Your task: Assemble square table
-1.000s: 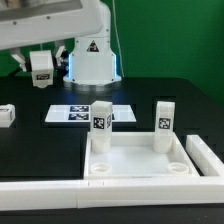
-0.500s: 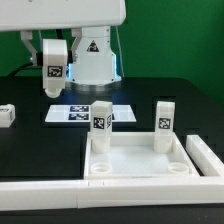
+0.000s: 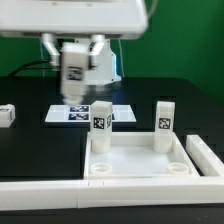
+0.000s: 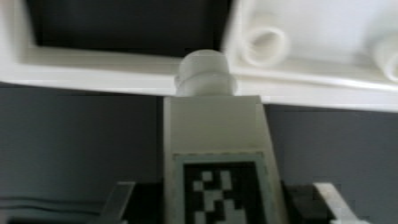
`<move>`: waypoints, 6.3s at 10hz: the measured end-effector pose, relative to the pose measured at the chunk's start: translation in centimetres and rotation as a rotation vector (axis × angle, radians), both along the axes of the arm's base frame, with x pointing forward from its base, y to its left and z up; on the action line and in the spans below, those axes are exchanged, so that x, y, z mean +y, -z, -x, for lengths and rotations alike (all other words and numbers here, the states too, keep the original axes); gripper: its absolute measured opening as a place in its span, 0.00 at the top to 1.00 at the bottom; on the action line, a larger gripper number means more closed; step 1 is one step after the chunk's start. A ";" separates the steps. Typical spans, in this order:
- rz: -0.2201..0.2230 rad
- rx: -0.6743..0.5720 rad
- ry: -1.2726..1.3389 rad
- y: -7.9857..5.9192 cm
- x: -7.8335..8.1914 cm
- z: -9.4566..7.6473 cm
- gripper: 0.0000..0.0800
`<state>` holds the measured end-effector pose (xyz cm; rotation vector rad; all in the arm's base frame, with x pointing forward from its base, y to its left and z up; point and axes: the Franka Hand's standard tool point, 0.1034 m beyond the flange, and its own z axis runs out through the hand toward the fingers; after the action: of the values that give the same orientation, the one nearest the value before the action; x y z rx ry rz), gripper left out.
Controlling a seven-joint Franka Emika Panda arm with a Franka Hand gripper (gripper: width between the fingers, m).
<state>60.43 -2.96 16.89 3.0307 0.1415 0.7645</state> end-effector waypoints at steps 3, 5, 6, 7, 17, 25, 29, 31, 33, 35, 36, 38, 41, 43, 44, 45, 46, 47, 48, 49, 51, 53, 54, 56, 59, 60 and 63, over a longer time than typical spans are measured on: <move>-0.020 -0.214 0.025 0.3 5.2 -2.1 0.64; -0.029 -0.191 0.021 0.8 5.6 -1.9 0.64; -0.029 -0.190 0.022 0.9 5.5 -1.9 0.64; -0.029 -0.189 0.022 0.9 5.5 -1.9 0.64; -0.103 -0.119 -0.036 5.0 9.9 -0.5 0.64; -0.112 -0.115 -0.041 6.4 11.0 -0.5 0.64; -0.126 -0.096 -0.040 8.6 11.6 -1.0 0.64; -0.128 -0.095 -0.044 8.6 11.9 -1.1 0.64; -0.129 -0.099 -0.042 8.7 11.9 -1.3 0.64; -0.131 -0.088 -0.040 9.4 12.0 -1.2 0.64; -0.133 -0.080 -0.040 9.9 12.0 -1.0 0.64; -0.133 -0.083 -0.039 10.5 12.2 -0.8 0.64; -0.137 -0.092 -0.049 10.5 13.4 -1.0 0.64; -0.138 -0.081 -0.051 10.5 13.3 -1.0 0.64; -0.140 -0.070 -0.053 10.7 13.4 -0.9 0.64; -0.140 -0.070 -0.053 10.7 13.4 -0.9 0.41; -0.140 -0.070 -0.053 10.7 13.4 -0.9 0.27; -0.140 -0.069 -0.053 10.7 13.4 -0.9 0.27; -0.140 -0.069 -0.053 10.7 13.4 -0.9 0.20; -0.140 -0.069 -0.053 10.7 13.4 -0.9 0.19; -0.140 -0.069 -0.053 10.7 13.4 -0.9 0.19; -0.149 -0.051 -0.044 10.8 13.5 -0.8 0.19; -0.186 0.020 -0.009 9.3 14.2 -1.1 0.19; -0.199 0.100 0.025 5.8 14.4 -2.0 0.19; -0.210 0.242 0.003 7.1 14.4 -1.0 0.19; -0.223 0.294 0.003 7.2 14.2 -1.3 0.19; -0.248 0.458 -0.023 8.3 14.2 -1.5 0.19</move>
Offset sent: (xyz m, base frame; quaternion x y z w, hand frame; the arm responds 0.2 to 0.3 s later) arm 0.0028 0.0337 -0.0016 0.0161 0.0184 0.0606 0.9979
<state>61.93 11.27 8.61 3.3918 0.0893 0.0767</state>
